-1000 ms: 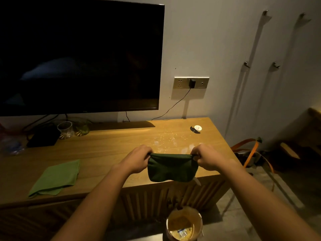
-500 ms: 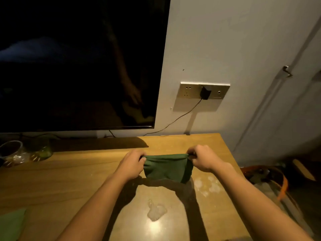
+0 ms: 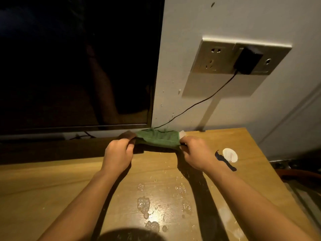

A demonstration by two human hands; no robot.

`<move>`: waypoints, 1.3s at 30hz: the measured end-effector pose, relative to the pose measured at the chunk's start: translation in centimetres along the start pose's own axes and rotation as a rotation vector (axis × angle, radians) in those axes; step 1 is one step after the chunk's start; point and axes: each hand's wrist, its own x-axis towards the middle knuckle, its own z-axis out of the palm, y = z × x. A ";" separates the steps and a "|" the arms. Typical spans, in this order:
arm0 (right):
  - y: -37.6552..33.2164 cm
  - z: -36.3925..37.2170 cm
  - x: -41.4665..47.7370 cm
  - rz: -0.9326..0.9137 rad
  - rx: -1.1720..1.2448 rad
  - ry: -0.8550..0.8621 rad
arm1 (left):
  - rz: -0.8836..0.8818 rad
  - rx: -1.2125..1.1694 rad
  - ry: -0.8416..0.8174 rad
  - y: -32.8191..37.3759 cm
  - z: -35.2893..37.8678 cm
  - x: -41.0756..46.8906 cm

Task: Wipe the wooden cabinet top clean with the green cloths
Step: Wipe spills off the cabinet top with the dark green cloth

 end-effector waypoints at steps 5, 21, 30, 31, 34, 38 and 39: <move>-0.1 3.5 -0.4 -0.025 -0.012 -0.090 | 0.196 0.131 -0.181 -1.9 0.7 -0.8; -3.0 5.7 2.3 0.018 0.048 0.036 | 0.364 0.431 -0.380 -1.6 0.9 0.9; -7.0 6.9 0.9 -0.066 0.146 -0.039 | 0.225 0.360 -0.391 -5.5 -2.6 -0.9; -7.8 7.2 0.7 -0.086 0.155 -0.045 | 0.221 0.358 -0.384 -6.1 -3.3 -1.4; -9.8 7.8 0.1 -0.136 0.147 -0.056 | 0.251 0.385 -0.368 -7.9 -4.7 -2.8; -14.5 8.4 -0.8 -0.244 0.143 -0.121 | 0.139 0.416 -0.320 -11.7 -7.7 -5.3; -15.6 8.6 -0.9 -0.276 0.134 -0.134 | 0.109 0.420 -0.326 -12.6 -8.5 -6.1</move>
